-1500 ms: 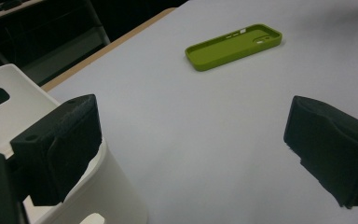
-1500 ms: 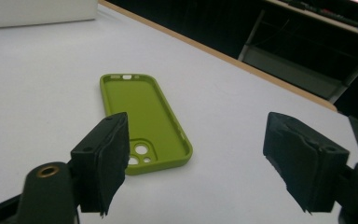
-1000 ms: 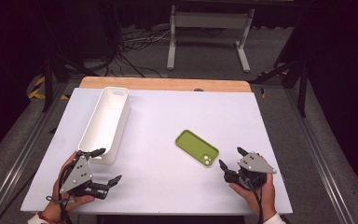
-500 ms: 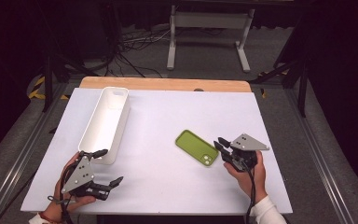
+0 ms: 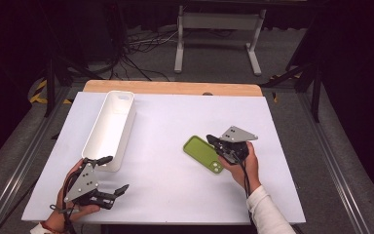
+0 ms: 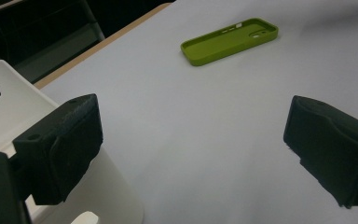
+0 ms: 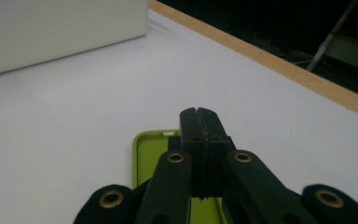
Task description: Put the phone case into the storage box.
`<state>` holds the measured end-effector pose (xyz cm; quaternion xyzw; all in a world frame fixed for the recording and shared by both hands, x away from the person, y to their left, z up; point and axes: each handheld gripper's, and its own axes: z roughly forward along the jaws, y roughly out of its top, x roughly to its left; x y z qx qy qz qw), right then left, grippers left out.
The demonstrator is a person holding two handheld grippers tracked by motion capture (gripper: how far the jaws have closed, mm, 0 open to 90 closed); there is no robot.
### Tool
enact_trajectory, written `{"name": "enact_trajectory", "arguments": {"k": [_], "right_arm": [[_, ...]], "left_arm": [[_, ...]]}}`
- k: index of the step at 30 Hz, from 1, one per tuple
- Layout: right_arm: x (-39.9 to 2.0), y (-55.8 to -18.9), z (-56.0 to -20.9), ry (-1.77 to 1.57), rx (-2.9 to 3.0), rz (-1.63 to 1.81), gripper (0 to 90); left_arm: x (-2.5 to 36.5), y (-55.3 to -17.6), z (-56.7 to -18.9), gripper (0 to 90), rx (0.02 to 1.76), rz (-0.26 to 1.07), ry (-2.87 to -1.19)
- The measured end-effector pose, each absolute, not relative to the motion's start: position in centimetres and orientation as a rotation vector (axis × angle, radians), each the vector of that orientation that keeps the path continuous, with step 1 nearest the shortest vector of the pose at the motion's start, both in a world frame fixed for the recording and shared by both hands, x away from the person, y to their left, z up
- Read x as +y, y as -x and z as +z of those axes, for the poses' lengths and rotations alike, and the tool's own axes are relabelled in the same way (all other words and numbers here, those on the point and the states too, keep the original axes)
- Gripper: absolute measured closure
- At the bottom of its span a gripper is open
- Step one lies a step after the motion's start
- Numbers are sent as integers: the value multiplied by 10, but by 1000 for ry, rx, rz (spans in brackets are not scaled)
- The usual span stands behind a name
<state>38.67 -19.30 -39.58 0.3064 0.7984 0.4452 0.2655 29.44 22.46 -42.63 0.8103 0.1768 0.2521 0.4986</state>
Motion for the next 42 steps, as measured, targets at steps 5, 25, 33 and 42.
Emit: {"name": "enact_trajectory", "arguments": {"k": [5, 25, 33, 42], "right_arm": [[-175, -400, -396, -798, 2175, 1136, 900], [-145, -474, -436, -1091, 2314, 881, 900], [-143, -480, -438, -1112, 2321, 834, 900], [-140, -483, -445, -1115, 2362, 783, 900]], "left_arm": [[225, -295, -427, 54, 422, 608, -1964], [228, -292, -425, 54, 403, 605, -1947], [227, -291, -426, 54, 399, 597, -1951], [226, -292, -426, 55, 401, 592, -1952]]}}
